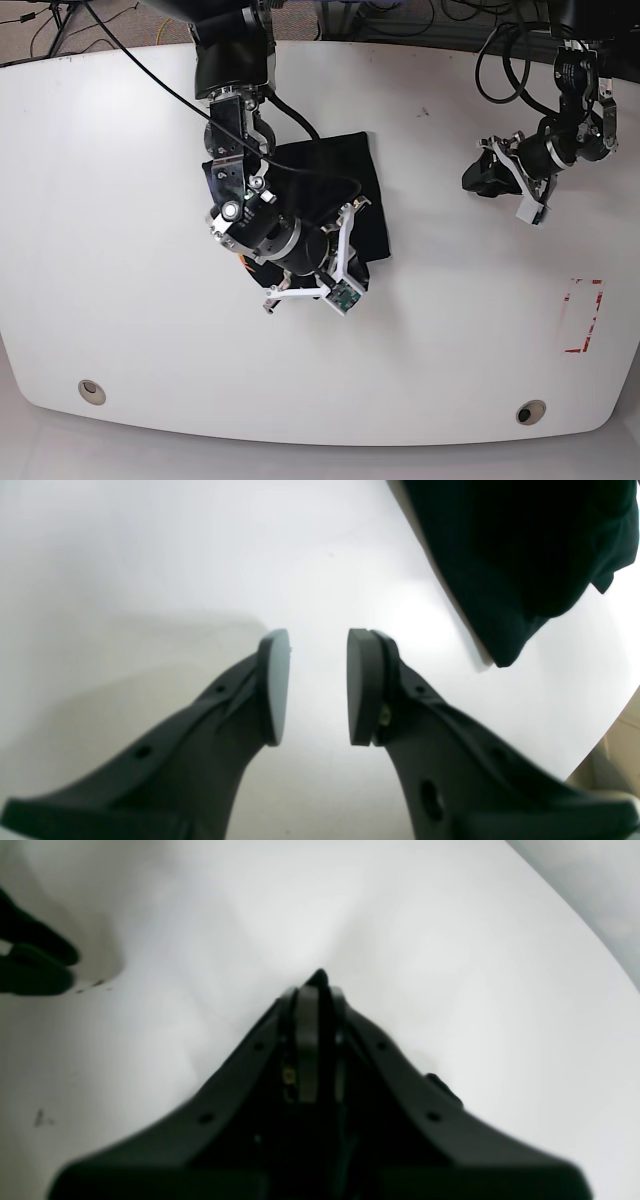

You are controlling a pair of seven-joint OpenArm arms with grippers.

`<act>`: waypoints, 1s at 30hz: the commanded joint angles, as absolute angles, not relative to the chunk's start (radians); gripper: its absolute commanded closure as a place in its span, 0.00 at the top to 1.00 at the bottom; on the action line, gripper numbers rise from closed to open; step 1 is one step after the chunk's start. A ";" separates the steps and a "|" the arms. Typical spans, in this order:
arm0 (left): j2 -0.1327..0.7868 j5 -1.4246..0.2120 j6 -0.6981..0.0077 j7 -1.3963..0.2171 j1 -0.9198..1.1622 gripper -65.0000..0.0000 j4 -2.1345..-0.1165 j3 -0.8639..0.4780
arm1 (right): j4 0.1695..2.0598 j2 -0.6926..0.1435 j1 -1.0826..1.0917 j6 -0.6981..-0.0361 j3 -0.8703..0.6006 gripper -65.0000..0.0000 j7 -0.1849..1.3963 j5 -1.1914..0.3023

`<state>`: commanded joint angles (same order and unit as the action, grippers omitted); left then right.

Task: Layout the t-shirt on the table in an organized manner, then fold the t-shirt properly
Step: 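Press and tuck the shirt bundle with the right gripper, left gripper withdrawn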

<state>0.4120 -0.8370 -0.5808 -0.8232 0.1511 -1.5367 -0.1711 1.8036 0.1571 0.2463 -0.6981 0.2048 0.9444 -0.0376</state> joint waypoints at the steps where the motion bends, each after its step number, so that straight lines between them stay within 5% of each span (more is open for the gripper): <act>1: 0.412 -0.837 -0.581 -0.823 0.151 0.27 -1.537 -0.171 | 1.793 0.157 0.246 -0.698 0.216 0.02 0.944 -0.042; 26: 0.377 -0.832 -0.581 -0.822 0.102 0.27 -1.434 -0.104 | 1.557 0.157 0.249 -0.698 0.311 0.02 0.779 -0.139; 30: 0.377 -0.802 -0.581 -0.822 0.102 0.27 -1.437 -0.079 | 1.477 0.157 0.260 -0.698 0.369 0.18 0.710 -0.143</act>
<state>0.3767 -0.8017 -0.5808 -0.8216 0.1020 -1.4369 -0.0790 1.4768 0.1571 0.2601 -0.6981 0.3690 0.7096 -0.1435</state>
